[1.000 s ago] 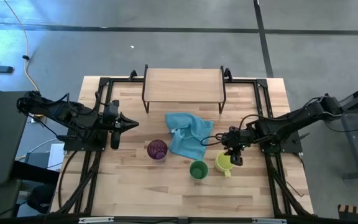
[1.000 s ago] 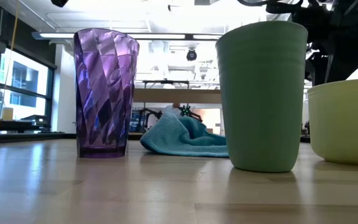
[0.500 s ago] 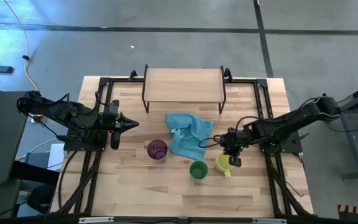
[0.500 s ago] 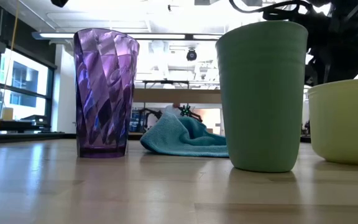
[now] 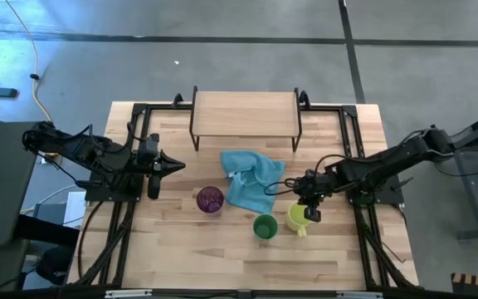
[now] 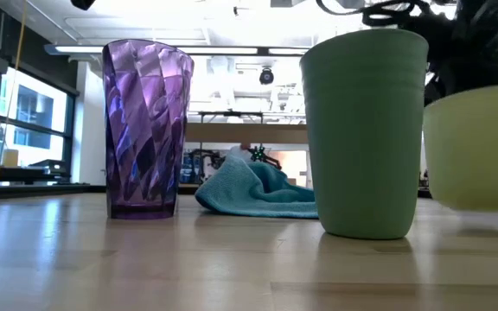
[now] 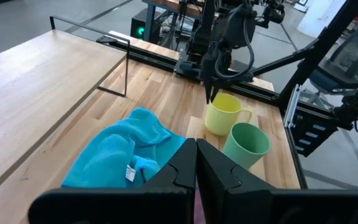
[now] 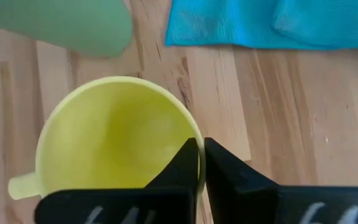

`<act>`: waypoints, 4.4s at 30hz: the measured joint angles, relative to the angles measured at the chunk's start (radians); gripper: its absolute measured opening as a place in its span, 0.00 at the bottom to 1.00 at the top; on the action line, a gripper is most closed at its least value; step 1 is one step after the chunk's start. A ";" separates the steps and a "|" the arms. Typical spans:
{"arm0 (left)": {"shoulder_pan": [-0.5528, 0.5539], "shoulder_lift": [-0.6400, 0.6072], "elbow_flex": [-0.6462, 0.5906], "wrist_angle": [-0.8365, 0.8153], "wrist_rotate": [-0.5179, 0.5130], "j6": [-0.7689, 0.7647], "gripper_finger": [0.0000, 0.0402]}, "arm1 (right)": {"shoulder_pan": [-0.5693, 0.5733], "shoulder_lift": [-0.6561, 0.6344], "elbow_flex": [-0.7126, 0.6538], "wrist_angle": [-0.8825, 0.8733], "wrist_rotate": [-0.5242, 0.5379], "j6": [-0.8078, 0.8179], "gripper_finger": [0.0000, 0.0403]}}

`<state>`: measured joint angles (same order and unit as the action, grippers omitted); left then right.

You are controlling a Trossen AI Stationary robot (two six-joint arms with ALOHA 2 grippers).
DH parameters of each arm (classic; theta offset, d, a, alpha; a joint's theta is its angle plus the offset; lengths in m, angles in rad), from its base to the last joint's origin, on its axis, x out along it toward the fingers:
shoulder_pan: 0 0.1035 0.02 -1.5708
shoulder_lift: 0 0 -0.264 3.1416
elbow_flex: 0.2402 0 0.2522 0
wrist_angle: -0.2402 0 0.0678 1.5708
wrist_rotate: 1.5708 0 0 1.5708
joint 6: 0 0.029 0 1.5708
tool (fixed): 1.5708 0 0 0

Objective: Stack small to large cups/mugs on shelf
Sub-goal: Put the yellow mug on the shelf

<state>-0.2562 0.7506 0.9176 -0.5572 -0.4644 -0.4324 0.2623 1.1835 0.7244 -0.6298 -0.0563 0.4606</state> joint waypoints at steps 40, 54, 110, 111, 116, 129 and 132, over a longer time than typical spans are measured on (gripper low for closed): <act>0.000 0.000 0.000 -0.021 -0.026 0.001 0.00 | -0.477 0.276 0.869 -0.636 0.066 -0.573 0.00; 0.000 0.000 0.000 -0.022 -0.026 0.000 0.00 | -0.732 0.444 1.055 -0.672 -0.025 -0.776 0.00; 0.000 0.000 0.000 -0.053 -0.045 -0.018 0.00 | -1.036 0.858 1.578 -0.865 -0.210 -0.901 0.00; 0.000 0.000 0.000 -0.053 -0.045 -0.018 0.00 | -1.036 0.859 1.578 -0.866 -0.210 -0.898 0.00; 0.000 0.000 0.000 -0.053 -0.045 -0.018 0.00 | -1.037 0.859 1.578 -0.866 -0.210 -0.888 0.00; 0.000 0.000 0.000 -0.052 -0.045 -0.020 0.00 | -1.037 0.859 1.578 -0.870 -0.210 -0.888 0.00; 0.000 0.000 0.000 -0.052 -0.045 -0.020 0.00 | -1.037 0.859 1.578 -0.870 -0.210 -0.896 0.00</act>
<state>-0.2558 0.7503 0.9173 -0.6087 -0.5095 -0.4526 -0.7746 2.0430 2.3024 -1.4998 -0.2661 -0.4354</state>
